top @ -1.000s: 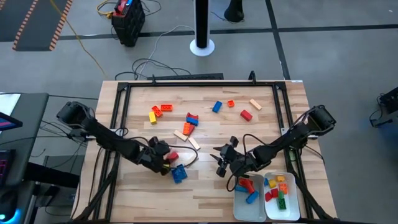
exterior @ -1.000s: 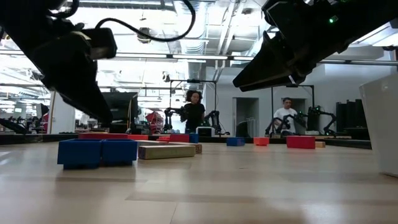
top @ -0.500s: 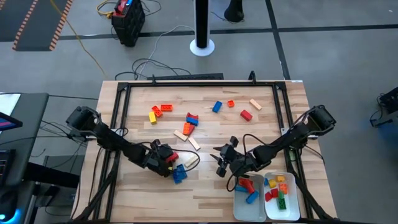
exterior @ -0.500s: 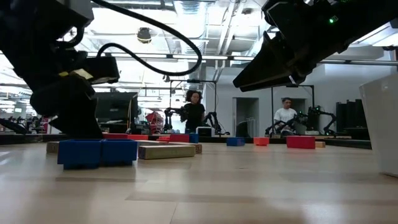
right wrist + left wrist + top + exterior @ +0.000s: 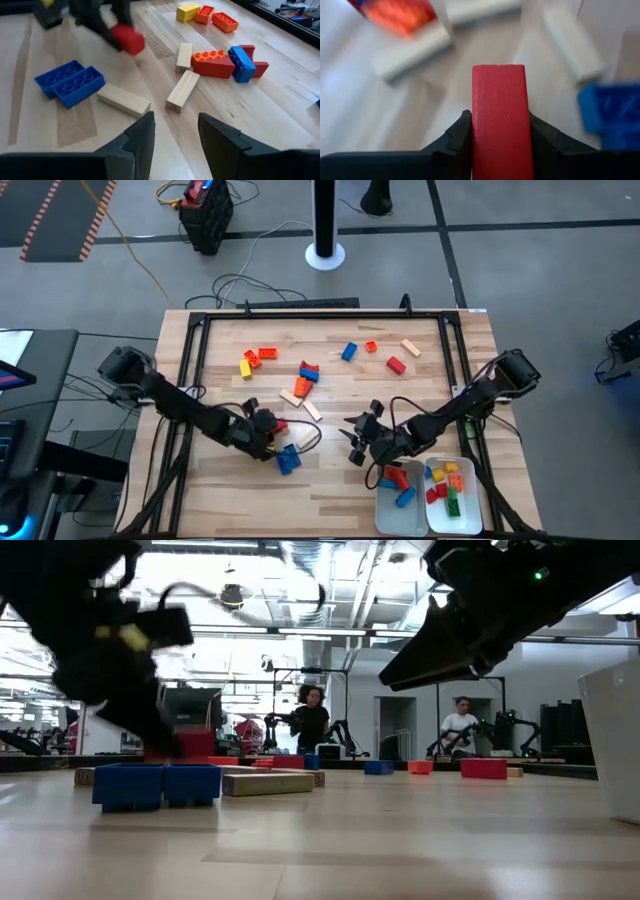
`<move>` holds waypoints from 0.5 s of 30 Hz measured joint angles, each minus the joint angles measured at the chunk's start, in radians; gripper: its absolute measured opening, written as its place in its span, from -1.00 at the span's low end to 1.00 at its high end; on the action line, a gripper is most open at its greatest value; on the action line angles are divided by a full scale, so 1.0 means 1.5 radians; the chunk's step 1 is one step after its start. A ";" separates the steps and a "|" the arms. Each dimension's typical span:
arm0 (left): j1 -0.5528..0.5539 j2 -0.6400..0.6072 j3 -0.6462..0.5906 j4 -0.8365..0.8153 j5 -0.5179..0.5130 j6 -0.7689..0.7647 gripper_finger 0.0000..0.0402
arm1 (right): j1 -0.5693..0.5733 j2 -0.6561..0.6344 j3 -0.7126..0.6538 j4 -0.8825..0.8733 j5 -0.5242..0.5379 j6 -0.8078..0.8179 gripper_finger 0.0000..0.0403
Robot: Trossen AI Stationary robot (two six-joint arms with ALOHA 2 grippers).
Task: Sort blocks by size
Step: Put the large red wooden block into the gray bin
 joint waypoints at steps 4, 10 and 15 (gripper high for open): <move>0.000 -0.052 0.000 0.062 -0.028 0.111 -0.38 | 0.000 0.001 0.000 0.017 0.000 -0.030 -0.11; 0.009 -0.056 0.001 0.244 0.031 0.268 -0.34 | 0.015 0.034 0.013 0.146 -0.077 -0.293 -0.08; 0.044 -0.049 0.001 0.305 0.158 0.239 -0.31 | 0.036 0.061 0.097 0.091 -0.091 -0.467 0.03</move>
